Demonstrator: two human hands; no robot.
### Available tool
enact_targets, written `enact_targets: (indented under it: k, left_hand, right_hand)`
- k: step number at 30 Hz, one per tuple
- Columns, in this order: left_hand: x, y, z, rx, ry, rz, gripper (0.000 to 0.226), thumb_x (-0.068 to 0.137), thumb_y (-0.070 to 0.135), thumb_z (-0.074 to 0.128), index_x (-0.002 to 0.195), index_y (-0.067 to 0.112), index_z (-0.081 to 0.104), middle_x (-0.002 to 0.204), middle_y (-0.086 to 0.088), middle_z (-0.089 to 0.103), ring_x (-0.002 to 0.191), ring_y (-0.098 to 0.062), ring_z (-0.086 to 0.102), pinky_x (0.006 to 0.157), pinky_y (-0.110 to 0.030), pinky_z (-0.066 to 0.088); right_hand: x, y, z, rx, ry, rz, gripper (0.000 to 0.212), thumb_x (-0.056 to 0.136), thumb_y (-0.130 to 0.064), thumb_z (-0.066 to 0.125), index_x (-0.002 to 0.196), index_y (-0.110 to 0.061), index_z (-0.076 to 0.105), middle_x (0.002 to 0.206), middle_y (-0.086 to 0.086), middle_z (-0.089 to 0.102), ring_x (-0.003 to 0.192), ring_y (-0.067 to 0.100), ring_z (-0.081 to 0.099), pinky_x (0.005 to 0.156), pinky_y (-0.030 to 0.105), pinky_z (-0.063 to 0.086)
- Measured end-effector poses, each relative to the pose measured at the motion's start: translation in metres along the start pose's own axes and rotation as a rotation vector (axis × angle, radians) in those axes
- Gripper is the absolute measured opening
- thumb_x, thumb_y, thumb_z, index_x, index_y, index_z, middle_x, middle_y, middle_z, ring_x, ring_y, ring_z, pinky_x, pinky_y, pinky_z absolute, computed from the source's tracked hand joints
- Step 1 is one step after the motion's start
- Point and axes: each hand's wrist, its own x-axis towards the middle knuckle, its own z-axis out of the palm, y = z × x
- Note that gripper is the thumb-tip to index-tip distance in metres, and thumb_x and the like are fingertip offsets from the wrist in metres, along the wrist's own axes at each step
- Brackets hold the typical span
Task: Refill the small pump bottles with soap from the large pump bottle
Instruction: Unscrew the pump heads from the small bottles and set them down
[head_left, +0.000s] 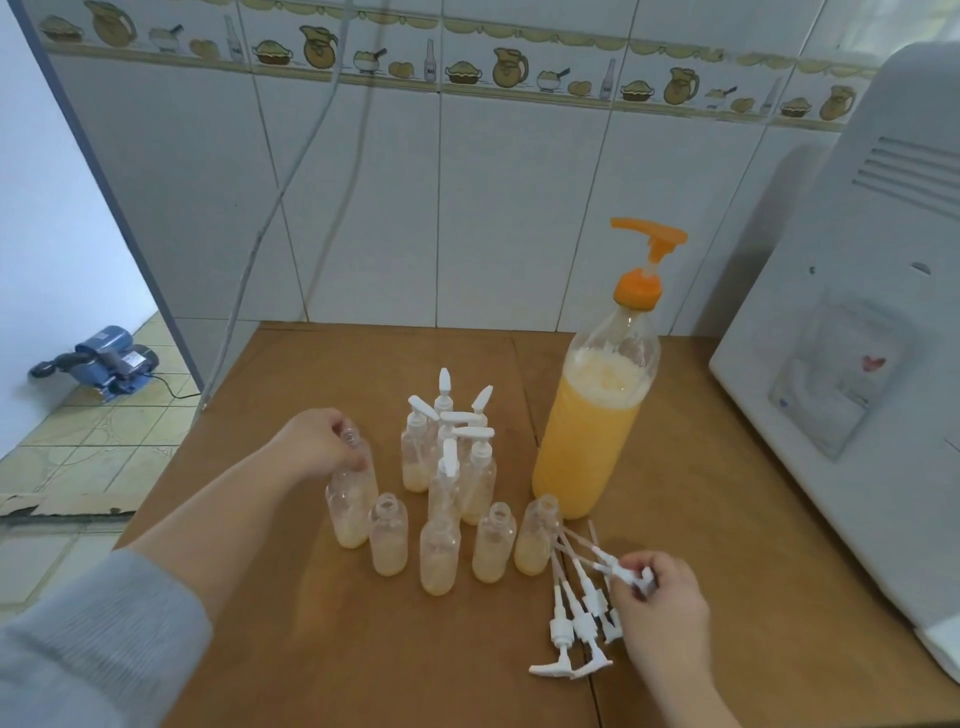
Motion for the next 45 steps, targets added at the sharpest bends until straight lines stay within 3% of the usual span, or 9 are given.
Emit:
enact_targets:
  k: [4, 10, 20, 23, 31, 35, 38, 41, 45]
  left_hand:
    - [-0.005, 0.009, -0.003, -0.002, -0.034, 0.043, 0.036, 0.075, 0.020, 0.077, 0.106, 0.021, 0.059, 0.110, 0.000, 0.058, 0.100, -0.018, 0.056, 0.086, -0.032, 0.047]
    - [-0.051, 0.035, 0.016, 0.077, 0.347, 0.385, 0.019, 0.082, 0.035, 0.067, 0.096, 0.024, 0.059, 0.098, 0.009, 0.053, 0.087, -0.008, 0.052, 0.078, -0.024, 0.043]
    - [-0.054, 0.061, 0.060, 0.339, -0.037, 0.188, 0.024, 0.080, 0.031, 0.061, 0.098, 0.020, 0.054, 0.083, 0.005, 0.061, 0.077, -0.010, 0.059, 0.064, -0.024, 0.045]
    - [-0.047, 0.067, 0.062, 0.401, -0.114, 0.122, 0.030, 0.076, 0.036, 0.069, 0.099, 0.021, 0.055, 0.089, 0.003, 0.064, 0.086, -0.015, 0.062, 0.082, -0.031, 0.052]
    - [-0.047, 0.060, 0.063, 0.412, 0.052, 0.234, 0.022, 0.074, 0.036, 0.067, 0.083, 0.022, 0.053, 0.072, 0.008, 0.057, 0.068, -0.007, 0.056, 0.057, -0.023, 0.041]
    - [-0.063, 0.054, 0.044, 0.123, 0.189, 0.262, 0.012, 0.074, 0.032, 0.062, 0.076, 0.022, 0.055, 0.074, 0.003, 0.061, 0.075, -0.017, 0.062, 0.067, -0.032, 0.052]
    - [-0.079, 0.050, 0.033, -0.194, 0.247, 0.390, 0.018, 0.080, 0.035, 0.070, 0.092, 0.025, 0.060, 0.087, 0.011, 0.064, 0.082, -0.004, 0.060, 0.067, -0.021, 0.047]
    - [-0.094, 0.054, 0.032, -0.699, 0.183, 0.519, 0.027, 0.081, 0.037, 0.070, 0.102, 0.021, 0.065, 0.100, 0.009, 0.068, 0.098, -0.007, 0.062, 0.084, -0.025, 0.048]
    - [-0.117, 0.066, 0.046, -1.183, -0.015, 0.440, 0.035, 0.076, 0.039, 0.064, 0.097, 0.010, 0.064, 0.085, 0.003, 0.064, 0.083, -0.008, 0.062, 0.076, -0.025, 0.051]
  right_hand:
    - [-0.001, 0.009, 0.011, -0.110, -0.137, -0.069, 0.019, 0.080, -0.003, 0.064, 0.089, -0.020, 0.063, 0.100, -0.002, 0.052, 0.078, 0.008, 0.052, 0.060, 0.016, 0.034]
    - [-0.002, 0.008, 0.012, -0.116, -0.151, -0.143, 0.021, 0.081, -0.005, 0.066, 0.094, -0.021, 0.062, 0.101, -0.004, 0.051, 0.077, 0.004, 0.051, 0.060, 0.011, 0.033]
    - [0.002, -0.004, 0.004, -0.069, -0.141, -0.145, 0.024, 0.083, -0.007, 0.065, 0.098, -0.024, 0.059, 0.103, -0.005, 0.050, 0.090, 0.007, 0.046, 0.071, 0.019, 0.034]
    - [0.000, -0.006, 0.001, -0.049, -0.137, -0.146, 0.024, 0.083, -0.007, 0.065, 0.096, -0.025, 0.059, 0.104, -0.005, 0.051, 0.095, 0.008, 0.047, 0.075, 0.021, 0.035]
    - [-0.001, -0.018, -0.010, 0.015, -0.064, -0.234, 0.025, 0.083, -0.007, 0.067, 0.096, -0.026, 0.060, 0.101, -0.011, 0.054, 0.099, 0.007, 0.052, 0.079, 0.018, 0.036]
    - [-0.008, -0.036, -0.020, 0.058, -0.003, -0.372, 0.030, 0.082, -0.004, 0.068, 0.093, -0.031, 0.058, 0.097, -0.021, 0.054, 0.093, -0.008, 0.050, 0.071, 0.005, 0.037]
    - [-0.018, -0.058, -0.023, 0.149, 0.059, -0.521, 0.033, 0.079, 0.000, 0.069, 0.094, -0.028, 0.060, 0.095, -0.017, 0.058, 0.095, -0.008, 0.051, 0.076, 0.003, 0.039]
    - [-0.031, -0.087, -0.024, 0.294, 0.017, -0.542, 0.031, 0.081, -0.004, 0.068, 0.094, -0.031, 0.060, 0.092, -0.017, 0.062, 0.094, -0.001, 0.054, 0.076, 0.013, 0.044]
    - [-0.044, -0.127, -0.025, 0.360, -0.133, -0.533, 0.024, 0.087, -0.022, 0.063, 0.097, -0.042, 0.057, 0.098, -0.025, 0.061, 0.094, -0.001, 0.055, 0.076, 0.015, 0.045]
